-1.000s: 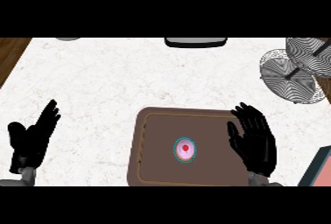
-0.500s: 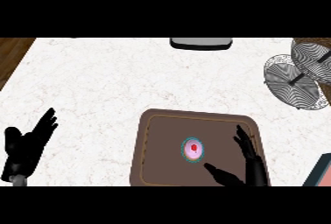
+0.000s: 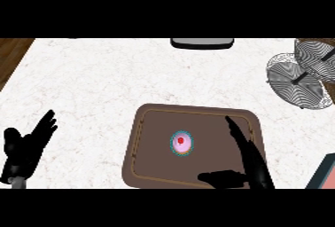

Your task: Pick the cupcake from the tray and place it in the tiered basket

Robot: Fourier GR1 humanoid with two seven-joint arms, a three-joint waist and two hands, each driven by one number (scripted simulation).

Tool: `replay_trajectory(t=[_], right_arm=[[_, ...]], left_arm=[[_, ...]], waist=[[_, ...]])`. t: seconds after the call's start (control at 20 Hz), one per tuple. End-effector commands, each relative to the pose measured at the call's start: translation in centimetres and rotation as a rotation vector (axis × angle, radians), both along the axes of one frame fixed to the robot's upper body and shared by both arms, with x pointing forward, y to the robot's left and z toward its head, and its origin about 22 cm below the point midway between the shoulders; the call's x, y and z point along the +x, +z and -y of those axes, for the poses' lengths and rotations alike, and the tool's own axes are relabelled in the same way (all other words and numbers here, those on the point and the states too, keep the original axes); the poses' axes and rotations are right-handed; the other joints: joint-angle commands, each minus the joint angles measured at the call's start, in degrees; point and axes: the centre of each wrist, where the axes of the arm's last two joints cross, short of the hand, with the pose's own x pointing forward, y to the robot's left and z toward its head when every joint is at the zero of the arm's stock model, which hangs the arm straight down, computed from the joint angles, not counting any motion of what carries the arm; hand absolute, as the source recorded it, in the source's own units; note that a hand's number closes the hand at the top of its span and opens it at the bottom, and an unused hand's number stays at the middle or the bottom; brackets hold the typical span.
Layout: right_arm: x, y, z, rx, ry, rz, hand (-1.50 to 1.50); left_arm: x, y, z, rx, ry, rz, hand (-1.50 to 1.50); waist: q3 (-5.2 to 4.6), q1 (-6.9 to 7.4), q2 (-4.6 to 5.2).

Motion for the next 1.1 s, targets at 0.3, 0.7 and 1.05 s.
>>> replay_trajectory(t=[0.3,0.7,1.05], right_arm=[[2.4,8.9,-3.0,-0.054,0.092,-0.264,-1.50],[1.3,9.0,-2.4,-0.144,0.041,-0.374,-1.50],[-1.3,6.1,-1.6,-0.074,0.060,-0.399,-1.50]], left_arm=[[-0.4,0.5,0.1,-0.008,-0.001,-0.010,0.00],[-0.4,0.1,-0.6,-0.020,0.004,0.004,0.00],[-1.1,-0.1,-2.7,-0.014,-0.001,-0.012,0.00]], waist=[[0.38,-0.34,0.13],[0.37,-0.74,0.15],[0.40,-0.70,0.18]])
